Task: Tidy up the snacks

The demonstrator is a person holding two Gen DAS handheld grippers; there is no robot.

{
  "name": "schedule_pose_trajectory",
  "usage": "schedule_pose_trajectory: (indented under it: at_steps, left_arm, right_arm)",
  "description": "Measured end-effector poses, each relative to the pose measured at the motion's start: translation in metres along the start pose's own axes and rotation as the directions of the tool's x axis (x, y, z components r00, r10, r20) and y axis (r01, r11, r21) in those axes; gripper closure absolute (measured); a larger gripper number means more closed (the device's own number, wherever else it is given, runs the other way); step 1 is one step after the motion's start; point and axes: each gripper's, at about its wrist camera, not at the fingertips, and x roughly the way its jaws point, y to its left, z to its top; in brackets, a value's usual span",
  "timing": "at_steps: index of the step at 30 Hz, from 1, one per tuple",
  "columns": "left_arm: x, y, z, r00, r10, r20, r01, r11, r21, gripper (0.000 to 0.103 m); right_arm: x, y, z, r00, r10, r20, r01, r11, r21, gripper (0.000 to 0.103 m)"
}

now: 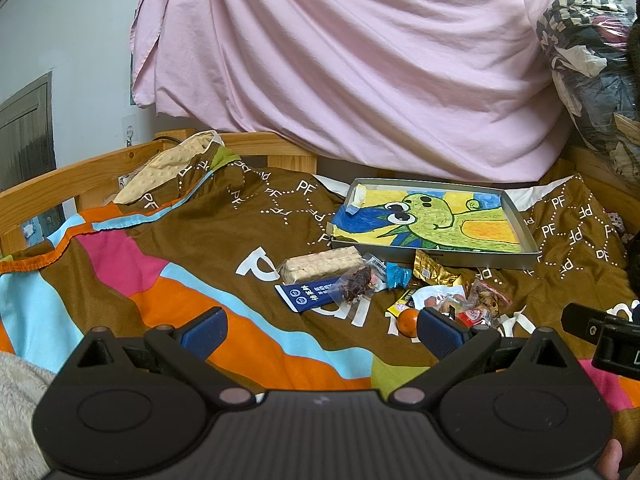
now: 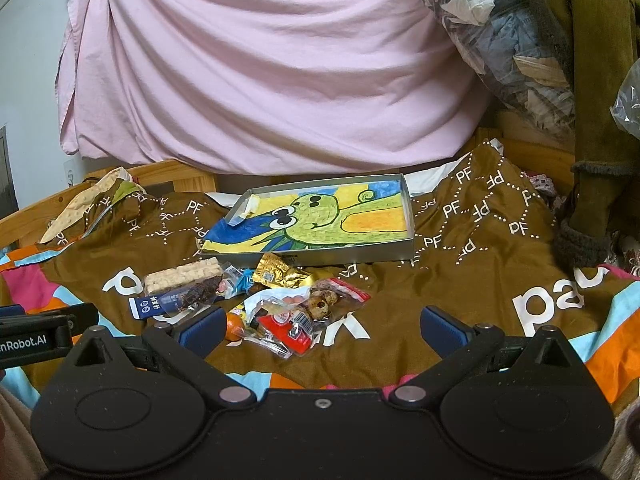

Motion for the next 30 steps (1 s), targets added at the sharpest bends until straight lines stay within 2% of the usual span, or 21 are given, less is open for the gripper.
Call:
schedule_pose_trajectory:
  at_steps: [20,30]
  left_arm:
    - [0.0012,0.0025,-0.0015,1.000,0.004,-0.004,-0.004,1.000,0.007,0.000]
    - [0.0092,0.0047,0.0013,0.999,0.006,-0.047,-0.007,1.000,-0.016,0.000]
  right_arm:
    - [0.0025,-0.0026,-0.0021,1.000,-0.026,-0.013,0.026,1.000,0.002,0.001]
    - [0.0081,-0.0006,0.0067,0.999,-0.024,-0.048,0.024,1.000,0.012,0.001]
